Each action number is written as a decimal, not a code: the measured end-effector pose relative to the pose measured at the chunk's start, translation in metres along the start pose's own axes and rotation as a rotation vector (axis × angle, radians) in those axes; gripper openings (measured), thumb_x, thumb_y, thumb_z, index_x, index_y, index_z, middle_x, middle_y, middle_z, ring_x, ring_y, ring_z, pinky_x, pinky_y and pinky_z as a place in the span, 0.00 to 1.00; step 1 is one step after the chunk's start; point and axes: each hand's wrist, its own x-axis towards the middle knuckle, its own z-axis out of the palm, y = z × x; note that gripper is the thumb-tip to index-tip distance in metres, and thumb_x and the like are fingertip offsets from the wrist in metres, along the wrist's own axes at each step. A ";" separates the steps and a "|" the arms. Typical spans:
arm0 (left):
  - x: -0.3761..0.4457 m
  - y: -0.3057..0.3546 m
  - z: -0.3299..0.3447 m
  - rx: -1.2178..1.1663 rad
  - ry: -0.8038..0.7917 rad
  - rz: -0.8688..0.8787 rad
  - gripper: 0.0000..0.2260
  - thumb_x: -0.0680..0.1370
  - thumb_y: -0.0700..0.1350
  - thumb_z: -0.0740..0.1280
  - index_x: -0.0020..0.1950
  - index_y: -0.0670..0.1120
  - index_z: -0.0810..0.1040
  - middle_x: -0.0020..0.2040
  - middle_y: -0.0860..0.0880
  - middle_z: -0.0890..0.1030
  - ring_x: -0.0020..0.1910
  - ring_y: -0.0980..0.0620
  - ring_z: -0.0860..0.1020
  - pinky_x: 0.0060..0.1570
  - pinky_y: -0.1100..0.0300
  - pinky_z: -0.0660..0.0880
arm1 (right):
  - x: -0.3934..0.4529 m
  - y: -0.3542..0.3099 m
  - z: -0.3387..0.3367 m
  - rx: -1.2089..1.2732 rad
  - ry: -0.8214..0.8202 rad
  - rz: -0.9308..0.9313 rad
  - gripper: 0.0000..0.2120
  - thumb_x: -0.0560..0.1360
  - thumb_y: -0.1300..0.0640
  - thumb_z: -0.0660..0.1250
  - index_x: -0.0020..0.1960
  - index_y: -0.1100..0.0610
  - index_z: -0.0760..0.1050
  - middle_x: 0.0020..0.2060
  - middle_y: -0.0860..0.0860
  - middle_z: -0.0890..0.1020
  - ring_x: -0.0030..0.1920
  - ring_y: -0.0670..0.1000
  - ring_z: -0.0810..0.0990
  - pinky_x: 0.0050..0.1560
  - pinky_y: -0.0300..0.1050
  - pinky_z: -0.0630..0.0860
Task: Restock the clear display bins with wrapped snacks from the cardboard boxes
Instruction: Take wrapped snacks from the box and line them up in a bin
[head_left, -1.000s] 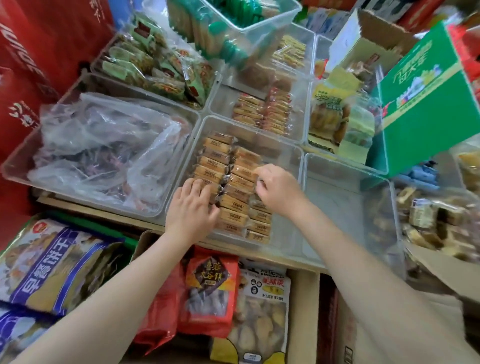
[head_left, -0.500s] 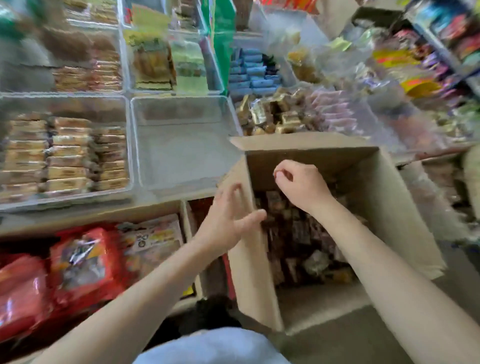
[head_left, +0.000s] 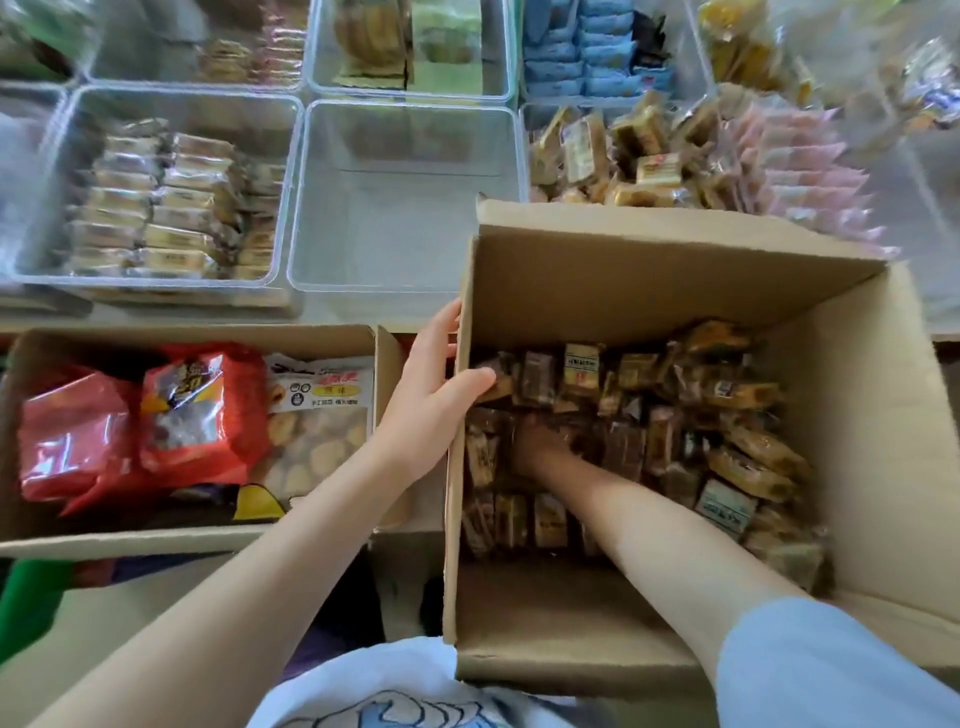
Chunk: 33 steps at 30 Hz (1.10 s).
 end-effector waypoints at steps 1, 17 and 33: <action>-0.001 0.000 0.001 -0.005 0.011 0.000 0.35 0.72 0.57 0.65 0.79 0.57 0.61 0.75 0.55 0.69 0.73 0.53 0.69 0.72 0.42 0.67 | 0.001 0.000 0.004 -0.055 0.026 0.004 0.22 0.85 0.56 0.54 0.77 0.63 0.61 0.73 0.61 0.68 0.73 0.60 0.68 0.73 0.53 0.63; -0.001 0.000 -0.003 -0.027 -0.030 0.006 0.38 0.70 0.59 0.65 0.79 0.56 0.60 0.76 0.57 0.67 0.75 0.55 0.66 0.74 0.42 0.65 | -0.063 0.055 -0.122 0.784 -0.222 -0.066 0.14 0.82 0.54 0.61 0.64 0.59 0.75 0.46 0.59 0.82 0.47 0.59 0.86 0.53 0.58 0.83; 0.004 -0.005 -0.013 0.103 -0.080 0.013 0.40 0.70 0.64 0.60 0.81 0.58 0.53 0.79 0.59 0.60 0.76 0.58 0.59 0.76 0.42 0.60 | 0.015 0.008 0.032 -0.096 0.219 0.100 0.41 0.74 0.41 0.69 0.76 0.58 0.52 0.72 0.61 0.64 0.73 0.61 0.63 0.66 0.56 0.71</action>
